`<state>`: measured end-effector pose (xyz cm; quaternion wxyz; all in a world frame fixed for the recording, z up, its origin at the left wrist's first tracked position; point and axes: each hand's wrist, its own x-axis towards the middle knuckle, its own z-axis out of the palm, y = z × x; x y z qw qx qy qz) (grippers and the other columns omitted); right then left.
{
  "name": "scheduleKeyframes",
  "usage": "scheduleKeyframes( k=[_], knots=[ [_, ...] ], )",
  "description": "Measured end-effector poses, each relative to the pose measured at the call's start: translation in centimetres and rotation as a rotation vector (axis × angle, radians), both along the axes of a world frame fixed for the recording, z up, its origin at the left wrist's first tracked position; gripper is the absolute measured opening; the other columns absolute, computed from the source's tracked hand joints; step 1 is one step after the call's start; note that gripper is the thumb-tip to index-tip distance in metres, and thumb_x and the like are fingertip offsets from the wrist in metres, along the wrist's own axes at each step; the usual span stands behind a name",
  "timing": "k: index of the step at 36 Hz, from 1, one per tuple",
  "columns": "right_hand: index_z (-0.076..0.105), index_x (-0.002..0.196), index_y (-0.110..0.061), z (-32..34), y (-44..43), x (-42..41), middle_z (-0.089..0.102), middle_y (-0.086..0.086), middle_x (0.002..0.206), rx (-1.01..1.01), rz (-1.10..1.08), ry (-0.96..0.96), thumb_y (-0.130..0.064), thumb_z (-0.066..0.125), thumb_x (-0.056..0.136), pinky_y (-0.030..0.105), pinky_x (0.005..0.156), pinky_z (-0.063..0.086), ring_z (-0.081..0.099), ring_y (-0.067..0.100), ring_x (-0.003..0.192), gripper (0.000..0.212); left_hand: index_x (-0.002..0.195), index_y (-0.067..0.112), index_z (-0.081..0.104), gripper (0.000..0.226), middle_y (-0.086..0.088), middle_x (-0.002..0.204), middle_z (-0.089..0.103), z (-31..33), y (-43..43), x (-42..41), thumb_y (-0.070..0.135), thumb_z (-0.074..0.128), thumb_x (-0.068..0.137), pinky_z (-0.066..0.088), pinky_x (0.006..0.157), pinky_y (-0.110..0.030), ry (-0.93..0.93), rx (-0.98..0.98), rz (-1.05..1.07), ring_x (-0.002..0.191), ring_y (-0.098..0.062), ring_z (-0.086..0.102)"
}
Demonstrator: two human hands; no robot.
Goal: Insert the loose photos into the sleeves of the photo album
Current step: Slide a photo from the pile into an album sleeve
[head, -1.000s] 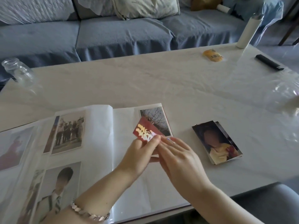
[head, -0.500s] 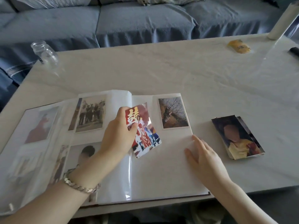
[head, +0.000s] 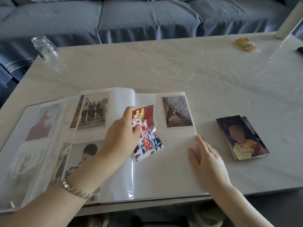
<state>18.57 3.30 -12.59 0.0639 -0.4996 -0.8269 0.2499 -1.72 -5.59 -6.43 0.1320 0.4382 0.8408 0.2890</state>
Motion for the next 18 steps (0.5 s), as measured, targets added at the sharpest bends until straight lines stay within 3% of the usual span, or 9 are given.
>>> scheduleKeyframes(
  k=[9, 13, 15, 18],
  knots=[
    [0.031, 0.145, -0.019, 0.2, -0.1, 0.1, 0.037, -0.003, 0.148, -0.019, -0.020, 0.017, -0.034, 0.042, 0.097, 0.026, 0.109, 0.023, 0.031, 0.016, 0.136, 0.052, 0.120, 0.021, 0.038, 0.033, -0.001, 0.117, 0.061, -1.5, -0.7, 1.4, 0.025, 0.056, 0.093, 0.047, 0.059, -0.009, -0.210, -0.251, -0.098, 0.091, -0.010, 0.062],
    [0.030, 0.145, -0.020, 0.2, -0.1, 0.1, 0.036, -0.004, 0.149, -0.030, -0.026, 0.028, -0.035, 0.043, 0.096, 0.024, 0.109, 0.020, 0.030, 0.015, 0.137, 0.053, 0.132, 0.025, 0.025, 0.058, -0.002, 0.114, 0.056, -1.4, -0.7, 1.6, 0.022, 0.064, 0.088, 0.047, 0.053, -0.008, -0.318, -0.312, -0.090, 0.075, -0.008, 0.061],
    [0.031, 0.145, -0.019, 0.2, -0.2, 0.2, 0.037, -0.003, 0.148, -0.033, -0.030, 0.043, -0.033, 0.044, 0.096, 0.025, 0.109, 0.020, 0.030, 0.016, 0.137, 0.052, 0.130, 0.028, 0.026, 0.060, -0.001, 0.110, 0.056, -1.2, -0.8, 1.5, 0.021, 0.067, 0.086, 0.052, 0.058, -0.014, -0.345, -0.345, -0.107, 0.074, -0.009, 0.064],
    [0.033, 0.144, -0.019, 0.1, -0.2, 0.3, 0.038, -0.003, 0.147, -0.030, -0.035, 0.059, -0.033, 0.046, 0.096, 0.026, 0.109, 0.022, 0.031, 0.017, 0.136, 0.052, 0.114, 0.028, 0.039, 0.043, 0.001, 0.110, 0.060, -1.2, -1.0, 1.6, 0.022, 0.069, 0.084, 0.057, 0.070, -0.025, -0.341, -0.391, -0.157, 0.085, -0.012, 0.066]
  ],
)
